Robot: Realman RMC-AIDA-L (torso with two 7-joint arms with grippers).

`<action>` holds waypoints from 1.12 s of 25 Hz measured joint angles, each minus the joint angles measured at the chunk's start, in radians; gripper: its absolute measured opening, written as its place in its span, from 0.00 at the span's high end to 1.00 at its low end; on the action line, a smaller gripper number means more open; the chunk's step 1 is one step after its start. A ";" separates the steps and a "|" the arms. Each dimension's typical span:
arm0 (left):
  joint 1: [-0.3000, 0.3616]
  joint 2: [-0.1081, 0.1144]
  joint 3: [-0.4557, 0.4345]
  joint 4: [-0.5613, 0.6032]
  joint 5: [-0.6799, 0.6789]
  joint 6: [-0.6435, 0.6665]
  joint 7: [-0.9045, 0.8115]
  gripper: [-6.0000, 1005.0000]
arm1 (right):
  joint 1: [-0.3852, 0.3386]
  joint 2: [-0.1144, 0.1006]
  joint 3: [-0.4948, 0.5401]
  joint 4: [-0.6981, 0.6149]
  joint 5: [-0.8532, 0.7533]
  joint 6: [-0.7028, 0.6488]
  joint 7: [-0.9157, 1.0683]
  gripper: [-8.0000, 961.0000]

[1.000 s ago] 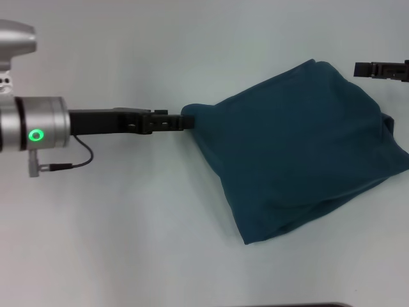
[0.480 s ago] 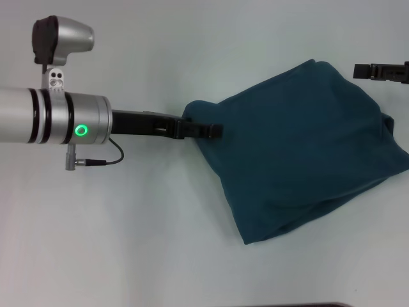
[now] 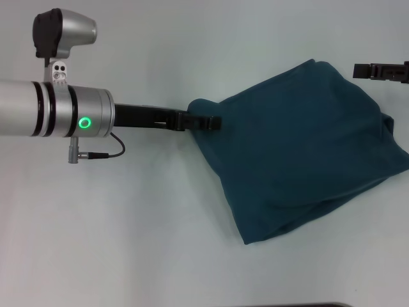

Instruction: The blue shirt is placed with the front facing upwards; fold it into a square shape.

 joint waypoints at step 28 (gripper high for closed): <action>-0.022 -0.002 0.040 -0.010 0.034 -0.024 -0.041 0.13 | 0.000 -0.002 0.002 0.000 0.001 0.003 0.001 0.15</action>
